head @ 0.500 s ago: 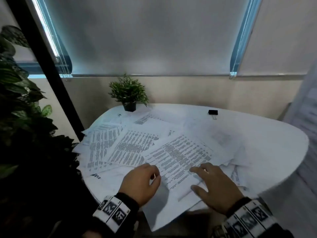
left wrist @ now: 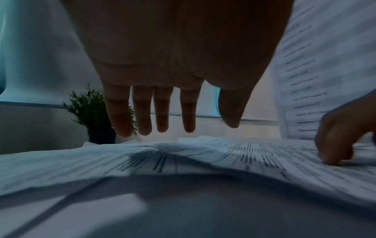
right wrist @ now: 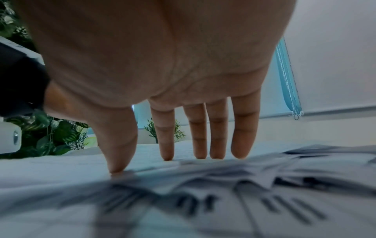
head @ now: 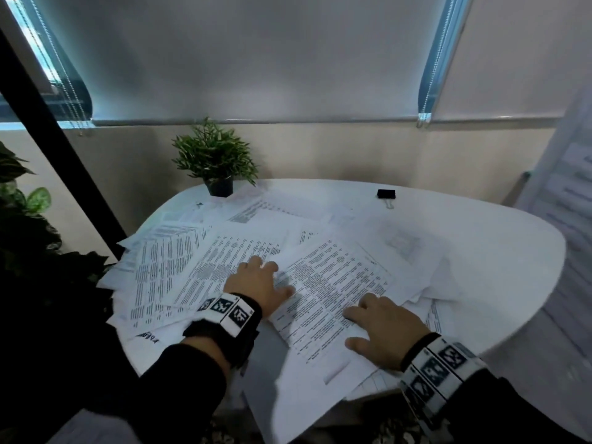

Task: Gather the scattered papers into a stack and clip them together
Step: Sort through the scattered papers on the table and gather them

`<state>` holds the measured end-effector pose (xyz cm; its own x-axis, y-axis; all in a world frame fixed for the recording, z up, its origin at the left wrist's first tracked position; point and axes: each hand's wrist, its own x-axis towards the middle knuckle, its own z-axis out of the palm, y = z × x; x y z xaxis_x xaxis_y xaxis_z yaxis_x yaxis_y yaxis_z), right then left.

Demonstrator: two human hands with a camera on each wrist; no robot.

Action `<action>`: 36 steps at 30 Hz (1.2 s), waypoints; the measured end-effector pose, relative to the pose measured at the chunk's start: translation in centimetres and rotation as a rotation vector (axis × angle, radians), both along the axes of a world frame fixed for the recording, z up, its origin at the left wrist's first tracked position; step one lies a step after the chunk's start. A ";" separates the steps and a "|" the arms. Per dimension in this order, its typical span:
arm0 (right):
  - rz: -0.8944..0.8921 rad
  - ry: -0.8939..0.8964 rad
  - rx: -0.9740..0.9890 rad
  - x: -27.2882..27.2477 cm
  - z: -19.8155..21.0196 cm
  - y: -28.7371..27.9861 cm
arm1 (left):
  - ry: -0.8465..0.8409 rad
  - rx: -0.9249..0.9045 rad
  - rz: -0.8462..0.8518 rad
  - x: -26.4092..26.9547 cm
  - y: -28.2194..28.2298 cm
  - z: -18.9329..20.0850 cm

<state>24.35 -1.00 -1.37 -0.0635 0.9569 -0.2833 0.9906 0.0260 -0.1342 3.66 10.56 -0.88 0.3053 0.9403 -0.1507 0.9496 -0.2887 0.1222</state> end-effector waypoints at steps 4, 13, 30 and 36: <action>0.021 -0.021 0.000 0.0 0.1 -0.5 | 0.024 -0.113 0.070 0.2 0.4 -0.9; 0.035 0.007 0.022 0.5 0.0 -0.8 | -0.112 -0.103 0.122 -0.2 -0.7 -1.0; 0.066 -0.016 0.021 0.3 0.7 -1.0 | -0.383 -0.133 0.128 -0.2 1.4 0.5; 0.035 0.014 -0.042 0.5 1.0 -0.6 | -0.387 -0.170 0.085 -0.4 2.6 0.1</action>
